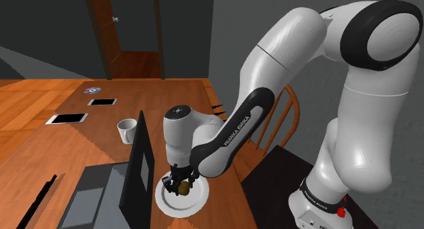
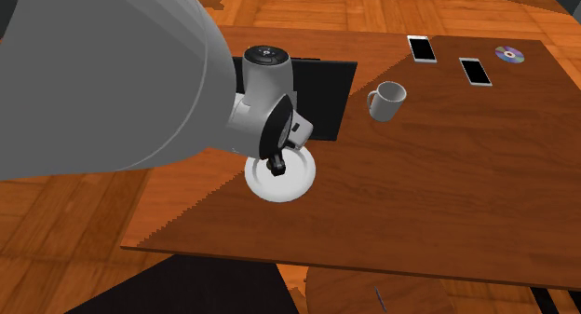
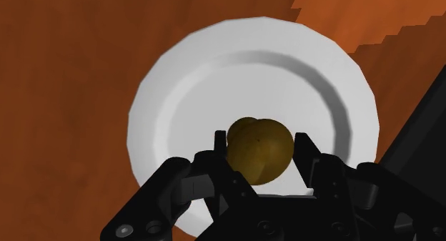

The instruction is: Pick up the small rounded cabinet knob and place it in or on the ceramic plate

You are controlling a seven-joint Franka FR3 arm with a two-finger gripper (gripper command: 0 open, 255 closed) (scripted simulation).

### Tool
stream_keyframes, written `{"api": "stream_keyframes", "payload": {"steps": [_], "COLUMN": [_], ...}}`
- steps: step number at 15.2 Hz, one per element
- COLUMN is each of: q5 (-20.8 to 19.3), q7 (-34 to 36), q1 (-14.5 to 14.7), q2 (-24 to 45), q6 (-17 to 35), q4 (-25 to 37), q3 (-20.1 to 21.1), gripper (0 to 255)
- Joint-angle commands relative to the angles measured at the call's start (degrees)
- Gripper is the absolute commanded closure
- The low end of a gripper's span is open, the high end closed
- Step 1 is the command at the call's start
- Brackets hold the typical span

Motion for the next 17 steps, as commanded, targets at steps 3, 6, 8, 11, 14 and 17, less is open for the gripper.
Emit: {"api": "stream_keyframes", "payload": {"steps": [3,6,8,11,14,17], "q5": [-0.14,-0.14,-0.08,-0.10,2.16,4.01], "q7": [0.07,0.07,0.02,0.03,-1.57,-2.88], "q1": [0.03,0.03,0.01,0.01,-0.66,-1.01], "q2": [0.25,0.25,0.16,0.18,-3.35,-6.38], "q6": [0.24,0.24,0.17,0.18,-3.44,-6.83], "q4": [0.00,0.00,-0.01,0.00,0.30,0.87], "q3": [-0.07,-0.07,-0.05,-0.05,0.92,1.44], "gripper": [255,255,0,0,0,0]}}
